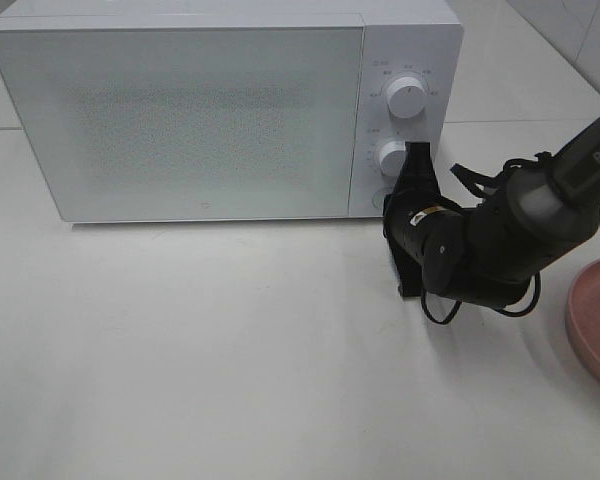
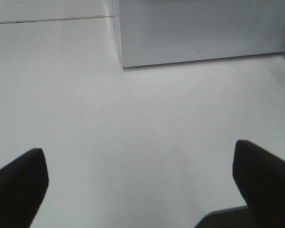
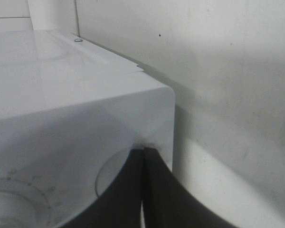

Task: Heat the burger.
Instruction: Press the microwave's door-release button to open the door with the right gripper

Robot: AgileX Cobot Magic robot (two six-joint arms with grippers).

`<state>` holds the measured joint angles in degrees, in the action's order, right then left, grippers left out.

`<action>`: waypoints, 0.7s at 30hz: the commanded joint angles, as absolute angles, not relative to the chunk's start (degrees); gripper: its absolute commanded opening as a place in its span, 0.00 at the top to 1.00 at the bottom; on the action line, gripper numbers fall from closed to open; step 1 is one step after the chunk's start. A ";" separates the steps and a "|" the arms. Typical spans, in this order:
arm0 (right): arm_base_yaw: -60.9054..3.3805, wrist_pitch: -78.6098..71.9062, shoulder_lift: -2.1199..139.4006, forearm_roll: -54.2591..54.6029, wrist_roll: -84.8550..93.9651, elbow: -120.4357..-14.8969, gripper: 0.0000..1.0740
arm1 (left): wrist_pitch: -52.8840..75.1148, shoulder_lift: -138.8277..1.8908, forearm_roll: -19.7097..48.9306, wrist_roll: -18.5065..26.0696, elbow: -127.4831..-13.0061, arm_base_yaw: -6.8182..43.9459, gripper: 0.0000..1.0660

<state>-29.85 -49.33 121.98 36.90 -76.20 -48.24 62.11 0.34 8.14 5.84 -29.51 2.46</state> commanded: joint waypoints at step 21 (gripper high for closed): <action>-30.25 -55.92 122.84 42.06 -74.31 -53.29 1.00 | 61.31 1.66 7.96 5.67 -29.51 2.58 0.08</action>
<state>-31.05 -48.93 122.90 41.83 -75.00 -51.28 62.11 0.34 8.14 5.84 -29.51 2.46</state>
